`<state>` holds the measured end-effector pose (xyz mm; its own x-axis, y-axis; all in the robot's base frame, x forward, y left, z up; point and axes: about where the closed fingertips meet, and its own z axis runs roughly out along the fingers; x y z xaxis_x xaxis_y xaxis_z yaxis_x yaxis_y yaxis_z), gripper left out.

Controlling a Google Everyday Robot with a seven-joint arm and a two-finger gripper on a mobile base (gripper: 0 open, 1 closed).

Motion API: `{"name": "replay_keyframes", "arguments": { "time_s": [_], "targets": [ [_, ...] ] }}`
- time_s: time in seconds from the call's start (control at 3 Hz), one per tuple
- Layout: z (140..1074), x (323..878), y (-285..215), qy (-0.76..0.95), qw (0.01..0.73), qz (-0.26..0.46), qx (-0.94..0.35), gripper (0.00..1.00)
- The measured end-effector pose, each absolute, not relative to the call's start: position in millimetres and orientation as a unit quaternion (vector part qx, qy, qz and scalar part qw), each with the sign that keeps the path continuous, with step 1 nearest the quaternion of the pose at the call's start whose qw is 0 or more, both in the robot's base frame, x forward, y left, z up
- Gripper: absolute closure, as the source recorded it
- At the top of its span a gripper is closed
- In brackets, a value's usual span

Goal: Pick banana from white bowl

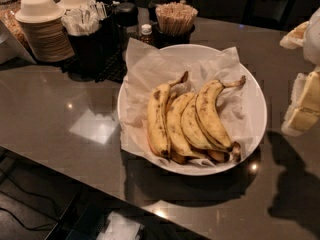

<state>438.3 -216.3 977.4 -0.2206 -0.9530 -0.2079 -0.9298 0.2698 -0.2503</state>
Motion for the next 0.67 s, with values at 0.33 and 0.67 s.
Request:
{"name": "replay_keyframes", "arguments": {
  "time_s": [0.33, 0.67],
  "targets": [
    [978, 439, -214, 0.779, 0.161, -0.037, -0.605, 0.0],
    [970, 446, -197, 0.773, 0.141, -0.061, -0.615, 0.0]
  ]
}}
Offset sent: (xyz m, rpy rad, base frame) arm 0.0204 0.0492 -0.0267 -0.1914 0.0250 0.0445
